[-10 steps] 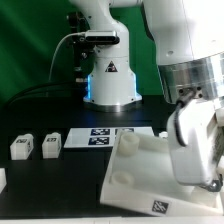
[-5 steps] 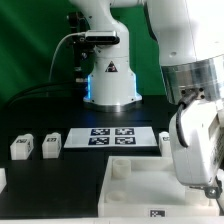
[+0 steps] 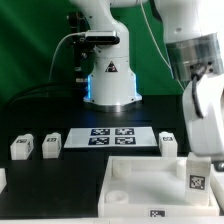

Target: Assemble one leg

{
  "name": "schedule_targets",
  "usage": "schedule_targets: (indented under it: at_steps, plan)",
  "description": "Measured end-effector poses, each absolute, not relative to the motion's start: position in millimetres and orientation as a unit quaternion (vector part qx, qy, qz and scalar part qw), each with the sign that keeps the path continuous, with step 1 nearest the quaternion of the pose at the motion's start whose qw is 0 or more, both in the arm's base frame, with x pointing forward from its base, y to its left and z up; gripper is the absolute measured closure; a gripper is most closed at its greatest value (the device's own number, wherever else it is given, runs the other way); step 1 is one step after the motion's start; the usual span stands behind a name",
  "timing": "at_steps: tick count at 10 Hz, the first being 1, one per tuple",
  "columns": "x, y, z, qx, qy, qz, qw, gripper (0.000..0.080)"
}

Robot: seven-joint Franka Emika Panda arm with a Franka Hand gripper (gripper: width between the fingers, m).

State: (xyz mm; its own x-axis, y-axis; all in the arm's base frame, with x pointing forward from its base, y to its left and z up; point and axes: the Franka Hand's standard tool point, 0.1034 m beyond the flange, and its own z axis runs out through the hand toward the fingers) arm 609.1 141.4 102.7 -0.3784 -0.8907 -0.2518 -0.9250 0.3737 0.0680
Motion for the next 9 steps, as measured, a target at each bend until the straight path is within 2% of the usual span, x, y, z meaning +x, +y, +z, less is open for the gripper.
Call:
schedule_targets:
  at_steps: [9]
  plan:
    - [607.4, 140.1, 95.3, -0.550, 0.825, 0.099, 0.082, 0.0151]
